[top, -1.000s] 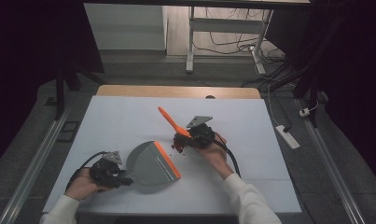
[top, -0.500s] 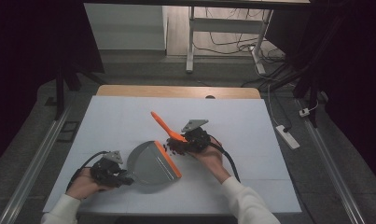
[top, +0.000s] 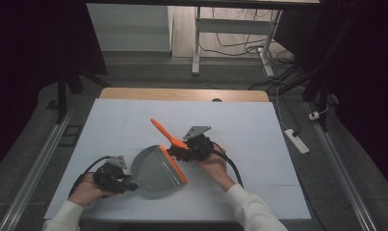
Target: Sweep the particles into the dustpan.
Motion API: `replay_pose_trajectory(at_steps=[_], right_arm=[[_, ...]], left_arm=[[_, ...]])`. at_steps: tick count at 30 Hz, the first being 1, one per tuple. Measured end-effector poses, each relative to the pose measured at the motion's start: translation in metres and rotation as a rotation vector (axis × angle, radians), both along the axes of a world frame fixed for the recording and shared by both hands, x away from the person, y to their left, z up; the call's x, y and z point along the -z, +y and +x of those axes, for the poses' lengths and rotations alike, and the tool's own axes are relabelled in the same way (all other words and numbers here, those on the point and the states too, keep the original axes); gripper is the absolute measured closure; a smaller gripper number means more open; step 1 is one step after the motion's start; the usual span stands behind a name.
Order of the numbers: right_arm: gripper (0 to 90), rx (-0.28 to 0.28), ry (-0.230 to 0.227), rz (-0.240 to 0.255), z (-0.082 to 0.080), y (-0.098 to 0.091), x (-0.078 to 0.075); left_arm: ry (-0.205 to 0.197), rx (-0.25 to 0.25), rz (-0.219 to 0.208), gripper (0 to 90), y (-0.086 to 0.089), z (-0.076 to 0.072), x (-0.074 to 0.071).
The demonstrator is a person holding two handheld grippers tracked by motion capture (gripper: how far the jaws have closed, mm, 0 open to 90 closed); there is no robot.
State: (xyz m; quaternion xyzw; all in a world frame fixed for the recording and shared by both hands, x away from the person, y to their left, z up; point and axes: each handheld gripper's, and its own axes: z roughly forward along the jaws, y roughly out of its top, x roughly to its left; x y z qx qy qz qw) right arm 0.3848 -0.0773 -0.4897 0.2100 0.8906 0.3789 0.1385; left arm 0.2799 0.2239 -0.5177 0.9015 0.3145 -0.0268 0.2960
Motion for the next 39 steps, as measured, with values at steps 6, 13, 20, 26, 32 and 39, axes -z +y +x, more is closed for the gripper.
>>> replay_pose_trajectory(at_steps=[6, 13, 20, 26, 32, 39], right_arm=[[69.4, -0.02, 0.009, 0.011, -0.004, 0.005, 0.001], [69.3, -0.04, 0.012, 0.02, -0.008, 0.01, 0.002], [69.3, -0.052, 0.019, 0.042, -0.011, 0.013, 0.001], [69.4, -0.087, 0.043, 0.075, -0.016, 0.019, -0.001], [69.4, -0.141, 0.029, 0.085, -0.023, 0.025, -0.005], [69.4, -0.035, -0.032, 0.114, -0.012, 0.004, -0.018]], left_arm=[[-0.001, 0.001, 0.001, 61.6, 0.0, 0.0, 0.0], [-0.001, 0.001, 0.003, 61.6, 0.0, 0.0, 0.0], [-0.002, -0.001, 0.006, 61.6, -0.001, -0.001, 0.0], [-0.003, -0.003, 0.006, 61.7, -0.001, -0.001, 0.0], [-0.005, -0.003, 0.005, 61.6, -0.001, -0.001, 0.0], [-0.004, -0.003, 0.006, 61.6, -0.001, -0.001, 0.0]])
